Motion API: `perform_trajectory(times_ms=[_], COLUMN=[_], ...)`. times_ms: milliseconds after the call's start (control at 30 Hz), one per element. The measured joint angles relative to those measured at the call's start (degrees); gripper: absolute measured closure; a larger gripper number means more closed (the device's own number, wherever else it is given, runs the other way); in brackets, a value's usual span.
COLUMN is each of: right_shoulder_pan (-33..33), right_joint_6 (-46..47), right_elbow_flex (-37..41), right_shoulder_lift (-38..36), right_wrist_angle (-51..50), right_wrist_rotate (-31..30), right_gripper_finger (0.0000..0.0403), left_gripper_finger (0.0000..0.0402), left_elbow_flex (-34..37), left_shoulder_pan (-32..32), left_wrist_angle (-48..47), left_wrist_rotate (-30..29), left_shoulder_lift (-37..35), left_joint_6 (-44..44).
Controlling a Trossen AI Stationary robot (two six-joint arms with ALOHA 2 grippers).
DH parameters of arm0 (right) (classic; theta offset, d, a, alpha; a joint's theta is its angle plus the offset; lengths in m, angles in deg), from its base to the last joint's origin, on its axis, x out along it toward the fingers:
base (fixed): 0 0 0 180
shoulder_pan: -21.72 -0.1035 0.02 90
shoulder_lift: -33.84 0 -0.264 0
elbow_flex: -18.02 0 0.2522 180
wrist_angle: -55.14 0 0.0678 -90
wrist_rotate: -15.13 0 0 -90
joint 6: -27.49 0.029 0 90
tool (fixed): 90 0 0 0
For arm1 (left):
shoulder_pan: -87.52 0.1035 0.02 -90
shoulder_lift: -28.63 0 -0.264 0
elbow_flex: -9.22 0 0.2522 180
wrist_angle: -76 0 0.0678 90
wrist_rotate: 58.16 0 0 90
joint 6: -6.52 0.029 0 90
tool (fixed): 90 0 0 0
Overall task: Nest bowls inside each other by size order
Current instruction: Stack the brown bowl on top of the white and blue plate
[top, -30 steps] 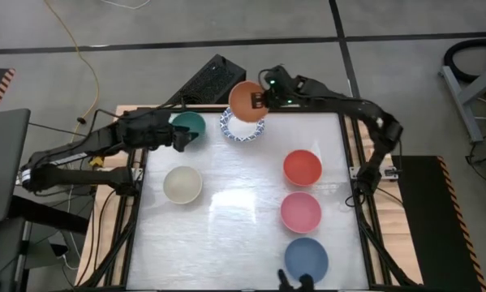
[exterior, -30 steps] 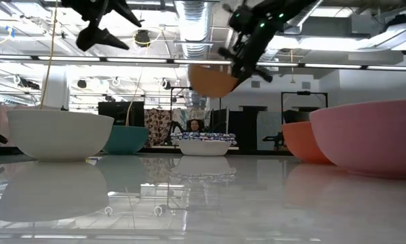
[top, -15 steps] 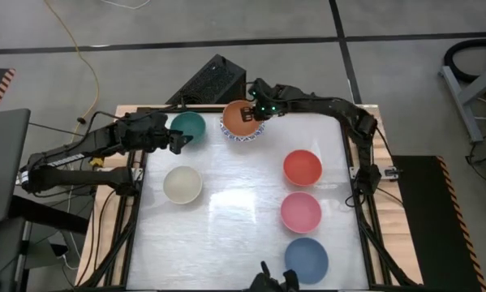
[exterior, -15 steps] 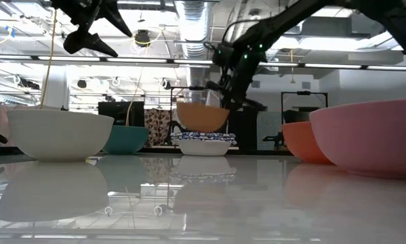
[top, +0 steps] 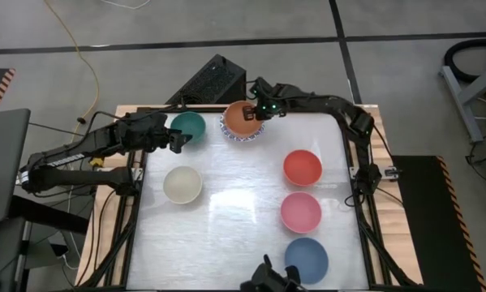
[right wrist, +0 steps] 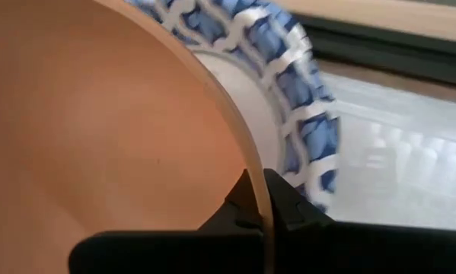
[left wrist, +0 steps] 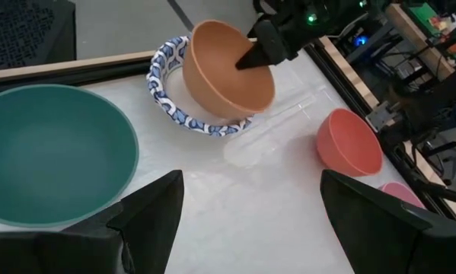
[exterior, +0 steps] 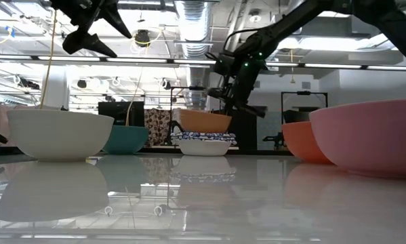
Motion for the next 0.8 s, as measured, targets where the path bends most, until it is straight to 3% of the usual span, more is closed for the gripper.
perform_trajectory(times_ms=[800], right_shoulder_pan=[0.81], right_joint_6=[4.35], right_elbow_flex=[0.00], right_shoulder_lift=[0.02], right_wrist_angle=[3.14], right_wrist_rotate=[-1.56], right_gripper_finger=[0.0397], left_gripper_finger=[0.0104], left_elbow_flex=[0.02], left_shoulder_pan=[0.00], left_wrist_angle=[0.04], left_wrist_rotate=[-1.33], left_shoulder_lift=[0.00], left_joint_6=[-0.15])
